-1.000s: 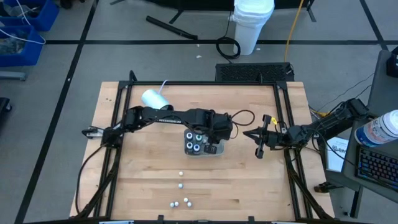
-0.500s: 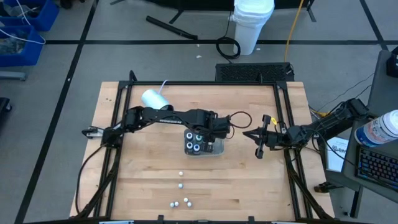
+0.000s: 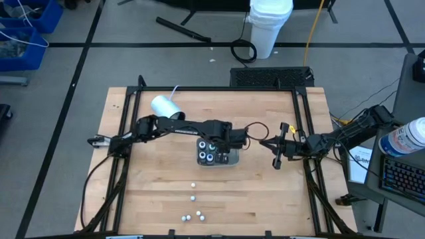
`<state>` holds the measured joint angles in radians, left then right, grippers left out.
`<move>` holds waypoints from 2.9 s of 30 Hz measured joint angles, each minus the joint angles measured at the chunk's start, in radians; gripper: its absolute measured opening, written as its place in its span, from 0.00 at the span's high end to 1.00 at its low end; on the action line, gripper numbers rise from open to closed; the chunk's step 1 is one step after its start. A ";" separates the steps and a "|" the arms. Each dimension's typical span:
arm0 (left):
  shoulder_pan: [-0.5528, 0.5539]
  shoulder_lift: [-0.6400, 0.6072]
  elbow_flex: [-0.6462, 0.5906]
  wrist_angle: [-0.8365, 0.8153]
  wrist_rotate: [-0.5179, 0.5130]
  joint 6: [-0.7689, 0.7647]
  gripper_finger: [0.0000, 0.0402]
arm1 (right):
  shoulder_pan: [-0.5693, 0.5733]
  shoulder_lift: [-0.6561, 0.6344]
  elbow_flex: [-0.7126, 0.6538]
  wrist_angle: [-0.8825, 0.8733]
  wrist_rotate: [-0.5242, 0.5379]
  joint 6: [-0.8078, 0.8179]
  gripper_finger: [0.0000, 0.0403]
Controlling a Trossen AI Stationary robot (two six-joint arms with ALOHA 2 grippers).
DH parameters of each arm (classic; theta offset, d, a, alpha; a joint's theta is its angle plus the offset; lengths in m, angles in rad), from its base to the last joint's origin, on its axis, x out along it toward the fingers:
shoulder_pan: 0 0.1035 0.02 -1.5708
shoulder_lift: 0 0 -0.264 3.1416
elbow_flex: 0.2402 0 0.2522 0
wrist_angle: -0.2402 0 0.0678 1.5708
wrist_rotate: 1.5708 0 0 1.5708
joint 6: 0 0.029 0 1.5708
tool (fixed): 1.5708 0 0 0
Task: Pick & Place food coloring
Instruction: Put the small black food coloring bottle into the gray bin
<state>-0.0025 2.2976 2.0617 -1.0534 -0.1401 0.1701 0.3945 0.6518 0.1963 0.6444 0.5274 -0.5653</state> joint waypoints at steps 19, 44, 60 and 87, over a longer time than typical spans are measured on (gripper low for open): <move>-0.034 -0.004 0.002 0.010 -0.095 -0.071 0.82 | 0.000 -0.001 0.000 -0.006 0.000 0.000 1.00; -0.028 -0.004 0.002 0.004 -0.104 -0.291 0.82 | 0.000 -0.001 0.000 0.017 -0.012 0.048 1.00; -0.047 -0.004 0.002 0.007 -0.200 -0.394 0.82 | 0.000 -0.001 0.000 0.025 -0.012 0.047 1.00; -0.049 -0.004 0.002 0.002 -0.085 -0.355 0.82 | 0.000 -0.001 0.000 0.030 -0.007 0.116 1.00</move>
<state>-0.0517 2.2932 2.0636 -1.0515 -0.2253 -0.1848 0.3945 0.6510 0.1963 0.6739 0.5205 -0.4489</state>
